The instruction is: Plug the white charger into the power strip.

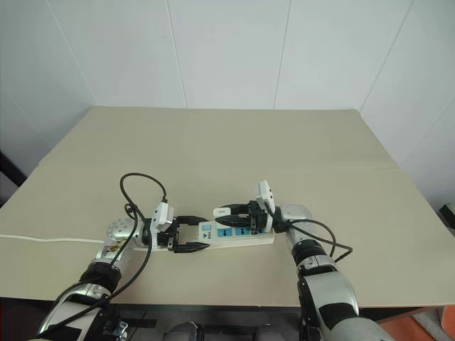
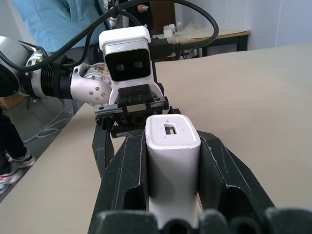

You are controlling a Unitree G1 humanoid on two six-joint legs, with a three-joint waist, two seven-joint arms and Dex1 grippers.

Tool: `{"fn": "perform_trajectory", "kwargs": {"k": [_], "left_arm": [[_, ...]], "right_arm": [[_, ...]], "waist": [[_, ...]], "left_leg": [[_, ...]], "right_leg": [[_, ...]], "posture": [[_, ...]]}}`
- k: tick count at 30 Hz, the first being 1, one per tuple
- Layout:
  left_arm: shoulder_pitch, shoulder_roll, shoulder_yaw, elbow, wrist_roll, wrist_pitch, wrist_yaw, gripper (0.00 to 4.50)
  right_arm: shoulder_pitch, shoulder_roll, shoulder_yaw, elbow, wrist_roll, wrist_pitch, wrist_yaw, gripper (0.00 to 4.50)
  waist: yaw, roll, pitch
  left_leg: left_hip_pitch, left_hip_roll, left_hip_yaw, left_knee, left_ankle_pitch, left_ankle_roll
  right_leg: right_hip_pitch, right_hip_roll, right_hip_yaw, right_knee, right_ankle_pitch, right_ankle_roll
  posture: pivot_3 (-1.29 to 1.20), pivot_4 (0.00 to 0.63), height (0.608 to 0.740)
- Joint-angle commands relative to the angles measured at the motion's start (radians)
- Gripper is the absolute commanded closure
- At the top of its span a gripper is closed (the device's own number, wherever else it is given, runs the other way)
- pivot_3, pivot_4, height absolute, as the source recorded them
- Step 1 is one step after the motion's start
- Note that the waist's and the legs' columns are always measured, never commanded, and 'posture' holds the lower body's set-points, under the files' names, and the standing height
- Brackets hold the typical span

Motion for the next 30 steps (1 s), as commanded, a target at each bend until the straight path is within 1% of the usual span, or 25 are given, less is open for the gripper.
{"fn": "perform_trajectory", "kwargs": {"k": [1, 7, 18, 23, 30], "left_arm": [[0.014, 0.021, 0.006, -0.039, 0.002, 0.0, -0.011, 1.28], [0.02, 0.024, 0.007, -0.048, 0.001, 0.005, -0.009, 1.28], [0.028, 0.025, 0.006, -0.062, -0.003, 0.008, -0.008, 1.28], [0.03, 0.026, 0.005, -0.065, -0.004, 0.01, -0.008, 1.28], [0.031, 0.025, 0.004, -0.07, -0.006, 0.013, -0.007, 1.28]], "right_arm": [[0.039, -0.074, -0.006, 0.076, -0.058, -0.015, -0.001, 3.4], [0.048, -0.075, -0.001, 0.082, -0.064, -0.037, 0.007, 3.4], [0.064, -0.079, 0.041, 0.135, -0.129, -0.088, -0.052, 3.4], [0.064, -0.085, 0.057, 0.156, -0.141, -0.067, -0.078, 3.4], [0.058, -0.082, 0.071, 0.168, -0.139, 0.008, -0.06, 3.4]], "waist": [[0.0, 0.0, 0.0], [0.0, 0.0, 0.0], [-0.002, -0.001, -0.003], [-0.005, -0.002, -0.004], [-0.007, -0.002, -0.005]], "left_leg": [[0.0, 0.0, 0.0, 0.0, 0.0, 0.0], [0.0, 0.0, 0.0, 0.0, 0.0, 0.0], [0.002, 0.0, 0.0, 0.0, 0.0, 0.0], [0.004, 0.0, 0.0, -0.001, 0.0, 0.0], [0.008, 0.0, 0.0, -0.002, 0.0, 0.0]], "right_leg": [[0.0, 0.0, 0.0, 0.0, 0.0, 0.0], [0.0, 0.0, 0.0, 0.0, 0.0, 0.0], [0.002, 0.0, 0.0, 0.0, 0.0, 0.0], [0.003, 0.0, 0.0, 0.0, -0.001, -0.001], [0.006, 0.0, 0.0, 0.0, -0.002, 0.0]], "posture": [[0.0, 0.15, 0.74], [0.0, 0.15, 0.74], [0.0, 0.15, 0.74], [0.0, 0.15, 0.74], [0.0, 0.15, 0.74]]}}
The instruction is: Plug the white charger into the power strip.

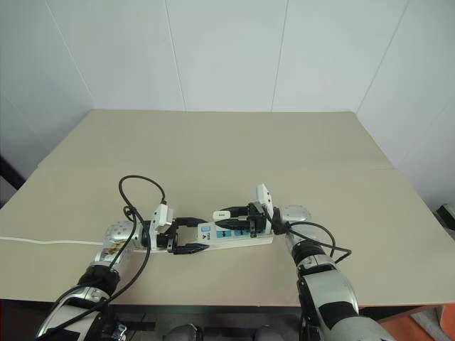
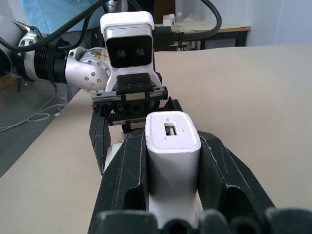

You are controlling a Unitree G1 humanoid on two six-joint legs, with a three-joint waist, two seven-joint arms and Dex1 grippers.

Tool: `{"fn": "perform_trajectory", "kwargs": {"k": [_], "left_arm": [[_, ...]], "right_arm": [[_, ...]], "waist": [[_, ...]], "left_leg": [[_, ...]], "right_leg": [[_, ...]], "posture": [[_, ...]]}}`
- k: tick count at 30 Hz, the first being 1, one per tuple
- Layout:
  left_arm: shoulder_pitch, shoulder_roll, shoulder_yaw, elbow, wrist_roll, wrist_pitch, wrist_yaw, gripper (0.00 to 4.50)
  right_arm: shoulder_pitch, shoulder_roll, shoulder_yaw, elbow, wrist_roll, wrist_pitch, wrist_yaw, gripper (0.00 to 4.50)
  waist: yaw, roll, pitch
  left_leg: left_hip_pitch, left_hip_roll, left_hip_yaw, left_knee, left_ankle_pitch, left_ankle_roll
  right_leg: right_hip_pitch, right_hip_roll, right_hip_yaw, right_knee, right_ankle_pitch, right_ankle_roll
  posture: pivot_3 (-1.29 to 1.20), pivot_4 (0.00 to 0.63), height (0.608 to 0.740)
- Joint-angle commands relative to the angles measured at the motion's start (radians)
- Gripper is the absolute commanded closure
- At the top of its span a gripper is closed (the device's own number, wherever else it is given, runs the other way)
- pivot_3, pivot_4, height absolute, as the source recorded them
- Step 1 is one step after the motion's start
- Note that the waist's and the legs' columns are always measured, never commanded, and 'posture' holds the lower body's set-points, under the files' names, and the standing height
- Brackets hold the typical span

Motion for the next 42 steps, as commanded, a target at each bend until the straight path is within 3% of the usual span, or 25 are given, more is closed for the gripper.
{"fn": "perform_trajectory", "kwargs": {"k": [1, 16, 28, 38, 42], "left_arm": [[0.007, 0.02, 0.004, -0.05, -0.007, 0.001, -0.028, 1.28], [0.013, 0.024, 0.001, -0.052, 0.001, -0.009, -0.025, 1.28], [0.018, 0.028, 0.004, -0.062, -0.005, 0.001, -0.023, 1.28], [0.023, 0.033, 0.001, -0.066, -0.002, -0.001, -0.021, 1.28], [0.019, 0.03, 0.0, -0.059, 0.0, -0.004, -0.021, 1.28]], "right_arm": [[0.059, -0.077, 0.034, 0.115, -0.108, 0.082, -0.043, 3.4], [0.111, -0.052, 0.046, 0.102, -0.12, -0.115, -0.069, 3.4], [0.059, -0.046, 0.071, 0.134, -0.127, 0.041, -0.058, 3.4], [0.07, -0.052, 0.057, 0.122, -0.133, -0.003, -0.025, 0.09], [0.061, -0.063, 0.051, 0.117, -0.125, 0.003, 0.011, 0.04]], "waist": [[-0.001, 0.0, 0.0], [-0.001, -0.003, -0.003], [-0.011, -0.003, -0.003], [-0.014, -0.01, -0.007], [-0.014, -0.01, -0.007]], "left_leg": [[0.0, 0.0, 0.0, 0.0, 0.0, 0.0], [0.002, 0.0, 0.0, -0.001, 0.0, 0.0], [0.003, 0.0, 0.0, -0.002, 0.0, -0.001], [0.003, 0.001, -0.001, -0.003, -0.001, -0.001], [0.003, 0.001, -0.001, -0.003, -0.001, -0.001]], "right_leg": [[0.0, 0.0, 0.0, 0.0, 0.0, 0.0], [0.002, 0.0, 0.0, 0.0, -0.003, 0.003], [0.002, -0.001, 0.0, 0.0, -0.004, 0.001], [0.002, -0.001, 0.0, 0.0, -0.005, -0.001], [0.002, -0.001, -0.001, -0.001, -0.005, -0.001]], "posture": [[0.0, 0.15, 0.74], [0.0, 0.15, 0.74], [0.0, 0.15, 0.74], [0.0, 0.15, 0.74], [0.0, 0.15, 0.74]]}}
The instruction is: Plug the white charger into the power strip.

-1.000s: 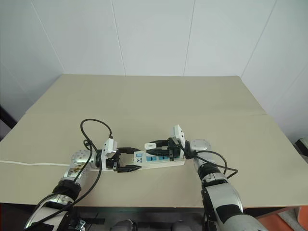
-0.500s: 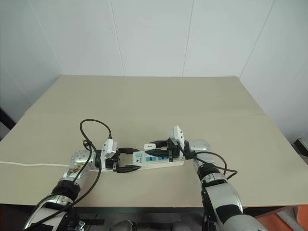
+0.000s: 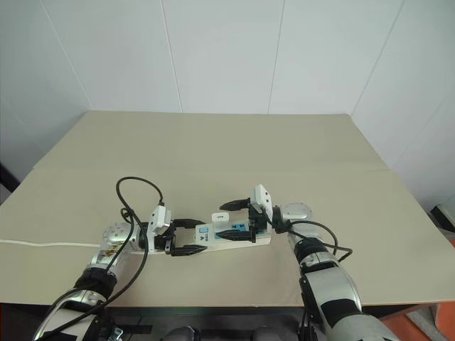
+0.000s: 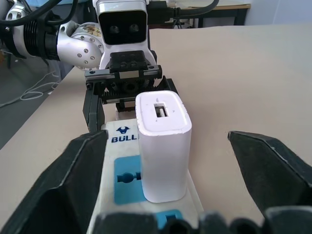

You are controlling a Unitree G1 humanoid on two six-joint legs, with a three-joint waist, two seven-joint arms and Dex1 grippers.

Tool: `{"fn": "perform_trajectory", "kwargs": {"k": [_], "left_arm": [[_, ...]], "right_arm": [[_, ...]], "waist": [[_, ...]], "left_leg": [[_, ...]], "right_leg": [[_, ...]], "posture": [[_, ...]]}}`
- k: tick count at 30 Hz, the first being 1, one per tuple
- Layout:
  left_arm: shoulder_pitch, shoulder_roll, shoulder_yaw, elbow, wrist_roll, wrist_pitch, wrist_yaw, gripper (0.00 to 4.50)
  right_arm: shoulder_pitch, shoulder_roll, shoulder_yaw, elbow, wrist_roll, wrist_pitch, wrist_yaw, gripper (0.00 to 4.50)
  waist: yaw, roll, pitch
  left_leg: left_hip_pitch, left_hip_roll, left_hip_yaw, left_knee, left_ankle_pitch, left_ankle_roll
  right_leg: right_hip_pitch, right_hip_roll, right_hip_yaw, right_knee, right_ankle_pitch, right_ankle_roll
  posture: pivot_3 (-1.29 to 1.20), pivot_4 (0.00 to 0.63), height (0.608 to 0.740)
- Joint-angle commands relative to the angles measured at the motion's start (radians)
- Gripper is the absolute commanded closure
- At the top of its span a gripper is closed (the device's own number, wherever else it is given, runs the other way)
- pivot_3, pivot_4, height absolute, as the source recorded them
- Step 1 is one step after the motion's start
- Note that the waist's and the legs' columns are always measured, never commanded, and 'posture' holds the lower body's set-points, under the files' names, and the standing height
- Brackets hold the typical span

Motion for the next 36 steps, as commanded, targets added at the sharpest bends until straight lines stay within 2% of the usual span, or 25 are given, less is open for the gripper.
{"fn": "perform_trajectory", "kwargs": {"k": [1, 6, 10, 14, 19, 21, 23, 25, 28, 32, 36], "left_arm": [[-0.007, 0.014, -0.001, -0.028, 0.002, -0.018, -0.029, 1.28], [-0.012, 0.007, 0.005, -0.032, -0.003, 0.013, -0.005, 1.28], [-0.016, -0.007, 0.026, -0.056, -0.045, 0.032, -0.019, 0.03], [-0.01, -0.01, 0.053, -0.114, -0.094, 0.06, -0.031, 0.01], [0.031, 0.064, 0.118, -0.323, -0.225, 0.259, -0.04, 0.01], [0.066, 0.13, 0.141, -0.426, -0.273, 0.339, -0.068, 0.01], [0.099, 0.196, 0.155, -0.466, -0.26, 0.339, -0.083, 0.01], [0.125, 0.263, 0.16, -0.454, -0.205, 0.294, -0.088, 0.01], [0.154, 0.34, 0.179, -0.39, -0.137, 0.215, -0.078, 0.01], [0.175, 0.377, 0.224, -0.318, -0.126, 0.158, -0.053, 0.01], [0.187, 0.378, 0.241, -0.301, -0.122, 0.134, -0.035, 0.01]], "right_arm": [[0.073, -0.044, 0.017, 0.099, -0.07, 0.028, 0.035, 0.04], [0.056, -0.064, 0.004, 0.071, -0.06, 0.011, 0.052, 0.04], [0.04, -0.083, -0.024, 0.042, -0.041, 0.001, 0.07, 0.0], [0.029, -0.1, -0.039, 0.023, -0.031, 0.013, 0.095, 0.0], [0.029, -0.148, -0.07, -0.045, 0.004, 0.015, 0.108, 0.0], [0.028, -0.212, -0.076, -0.098, 0.042, 0.029, 0.109, 0.0], [0.022, -0.298, -0.082, -0.153, 0.082, 0.055, 0.109, 0.0], [0.02, -0.402, -0.072, -0.213, 0.119, 0.093, 0.109, 0.0], [0.041, -0.588, -0.006, -0.325, 0.156, 0.153, 0.109, 0.0], [0.099, -0.762, 0.032, -0.484, 0.25, 0.243, 0.109, 0.0], [0.173, -0.839, 0.017, -0.603, 0.287, 0.277, 0.109, 0.0]], "waist": [[0.001, 0.0, 0.0], [0.001, 0.0, 0.0], [0.0, 0.0, 0.001], [0.0, 0.001, 0.003], [-0.002, 0.002, 0.008], [-0.003, 0.003, 0.013], [-0.003, 0.009, 0.019], [-0.003, 0.015, 0.024], [-0.002, 0.017, 0.028], [-0.002, 0.016, 0.029], [-0.004, 0.015, 0.03]], "left_leg": [[0.0, 0.0, 0.0, 0.0, 0.0, 0.0], [-0.001, 0.0, 0.0, 0.0, 0.0, 0.0], [-0.001, 0.0, 0.0, -0.001, 0.0, 0.0], [-0.004, -0.001, 0.0, -0.001, 0.0, 0.0], [-0.005, 0.0, 0.0, -0.003, 0.0, 0.0], [-0.006, 0.0, 0.0, -0.005, 0.0, 0.0], [-0.011, -0.001, 0.0, -0.006, 0.0, 0.0], [-0.02, -0.003, 0.002, -0.006, 0.001, 0.0], [-0.021, -0.004, 0.002, -0.011, 0.001, 0.0], [-0.021, -0.003, 0.003, -0.015, 0.0, 0.001], [-0.02, -0.003, 0.004, -0.014, 0.0, 0.002]], "right_leg": [[0.0, 0.0, 0.0, 0.0, 0.0, 0.0], [-0.001, 0.0, 0.0, 0.0, 0.0, 0.0], [-0.002, 0.0, 0.0, 0.0, -0.001, 0.0], [-0.004, -0.001, 0.0, 0.0, 0.0, -0.001], [-0.006, -0.001, 0.0, 0.0, 0.001, -0.002], [-0.007, -0.001, 0.0, -0.001, 0.001, -0.002], [-0.012, -0.002, 0.0, -0.001, 0.001, -0.003], [-0.022, -0.004, 0.001, 0.0, 0.002, -0.003], [-0.025, -0.004, 0.001, -0.002, 0.001, -0.002], [-0.025, -0.004, 0.001, -0.005, -0.002, -0.004], [-0.025, -0.005, 0.001, -0.004, -0.002, -0.004]], "posture": [[0.0, 0.15, 0.74], [0.0, 0.15, 0.74], [0.0, 0.15, 0.74], [0.0, 0.15, 0.74], [0.0, 0.15, 0.74], [0.0, 0.15, 0.74], [0.0, 0.15, 0.74], [0.0, 0.15, 0.74], [0.0, 0.15, 0.74], [0.0, 0.15, 0.74], [0.0, 0.15, 0.74]]}}
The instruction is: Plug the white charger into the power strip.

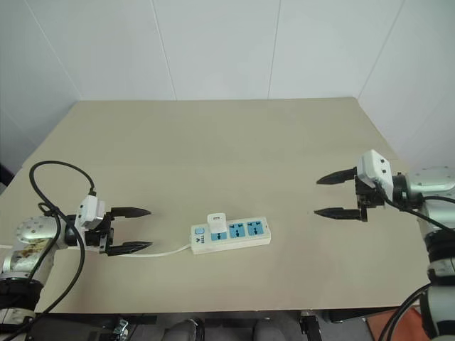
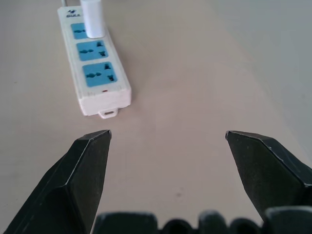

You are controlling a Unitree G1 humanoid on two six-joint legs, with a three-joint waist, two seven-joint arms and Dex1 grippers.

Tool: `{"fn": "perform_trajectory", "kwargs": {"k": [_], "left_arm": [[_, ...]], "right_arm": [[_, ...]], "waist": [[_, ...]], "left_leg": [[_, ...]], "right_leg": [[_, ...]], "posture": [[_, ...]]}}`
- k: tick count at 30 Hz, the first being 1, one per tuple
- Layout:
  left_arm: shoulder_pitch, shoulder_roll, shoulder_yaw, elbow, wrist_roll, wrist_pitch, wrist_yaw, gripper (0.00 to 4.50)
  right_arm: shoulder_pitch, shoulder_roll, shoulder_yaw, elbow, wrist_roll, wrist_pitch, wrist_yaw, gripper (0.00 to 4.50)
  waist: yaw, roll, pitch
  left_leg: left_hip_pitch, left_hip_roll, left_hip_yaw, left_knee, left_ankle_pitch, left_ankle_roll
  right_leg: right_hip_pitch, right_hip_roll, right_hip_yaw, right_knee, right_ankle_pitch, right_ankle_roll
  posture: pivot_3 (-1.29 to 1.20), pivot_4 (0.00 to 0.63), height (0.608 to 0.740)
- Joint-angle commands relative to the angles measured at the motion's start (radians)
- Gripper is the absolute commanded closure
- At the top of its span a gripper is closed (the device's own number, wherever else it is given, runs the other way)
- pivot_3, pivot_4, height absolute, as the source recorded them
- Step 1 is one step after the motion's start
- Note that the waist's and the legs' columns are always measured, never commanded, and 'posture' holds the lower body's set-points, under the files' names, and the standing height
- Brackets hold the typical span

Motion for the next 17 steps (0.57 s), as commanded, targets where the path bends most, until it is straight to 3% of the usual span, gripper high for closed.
{"fn": "perform_trajectory", "kwargs": {"k": [1, 17], "left_arm": [[0.007, 0.005, 0.034, -0.004, -0.004, -0.034, 0.019, 0.01], [-0.01, -0.026, 0.024, -0.022, -0.027, -0.015, 0.034, 0.01]], "right_arm": [[0.041, -0.047, -0.017, -0.107, 0.051, 0.045, 0.054, 0.0], [0.212, -0.074, -0.16, -0.234, 0.012, 0.113, 0.019, 0.0]], "waist": [[0.0, -0.001, 0.0], [0.015, -0.002, 0.001]], "left_leg": [[0.0, 0.0, 0.0, 0.001, 0.0, 0.0], [0.001, 0.0, 0.001, 0.003, 0.001, -0.001]], "right_leg": [[0.0, 0.0, 0.0, 0.0, 0.0, 0.0], [0.0, 0.001, 0.0, 0.002, 0.0, 0.0]], "posture": [[0.0, 0.15, 0.74], [0.0, 0.15, 0.74]]}}
